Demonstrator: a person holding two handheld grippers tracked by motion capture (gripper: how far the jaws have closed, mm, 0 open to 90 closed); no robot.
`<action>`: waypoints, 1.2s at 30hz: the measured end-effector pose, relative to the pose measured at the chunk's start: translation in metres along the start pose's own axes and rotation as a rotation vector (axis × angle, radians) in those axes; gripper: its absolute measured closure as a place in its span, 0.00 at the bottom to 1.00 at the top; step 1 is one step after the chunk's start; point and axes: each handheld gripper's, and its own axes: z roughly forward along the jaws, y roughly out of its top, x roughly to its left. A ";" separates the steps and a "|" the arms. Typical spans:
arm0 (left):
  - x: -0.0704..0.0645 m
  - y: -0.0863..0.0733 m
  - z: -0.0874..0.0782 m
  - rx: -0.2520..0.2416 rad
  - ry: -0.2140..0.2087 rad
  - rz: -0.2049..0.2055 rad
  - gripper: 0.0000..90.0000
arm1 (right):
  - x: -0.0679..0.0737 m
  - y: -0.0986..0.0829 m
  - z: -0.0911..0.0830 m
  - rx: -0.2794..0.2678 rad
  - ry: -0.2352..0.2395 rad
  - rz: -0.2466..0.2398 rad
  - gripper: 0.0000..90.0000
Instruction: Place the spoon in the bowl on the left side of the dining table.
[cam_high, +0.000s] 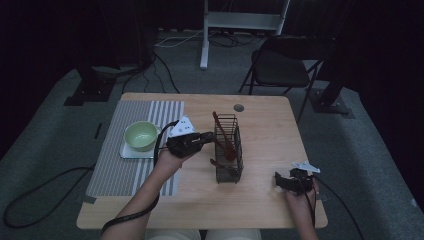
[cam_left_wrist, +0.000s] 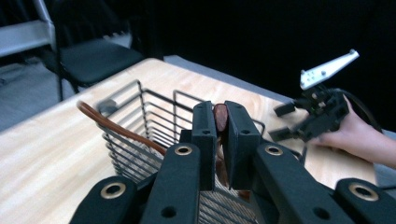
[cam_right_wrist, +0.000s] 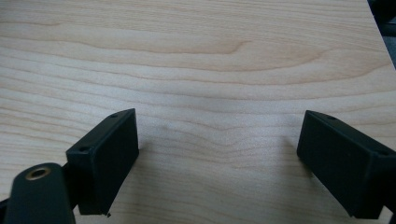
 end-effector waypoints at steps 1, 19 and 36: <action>-0.001 0.002 -0.002 -0.009 0.011 0.006 0.93 | 0.000 0.000 0.000 0.001 0.000 0.001 0.13; 0.000 0.025 -0.034 -0.089 0.035 0.017 0.93 | 0.000 0.000 0.000 0.002 0.000 0.001 0.13; 0.007 0.043 -0.077 -0.169 0.112 0.038 0.93 | 0.000 0.000 0.000 0.002 0.000 0.000 0.13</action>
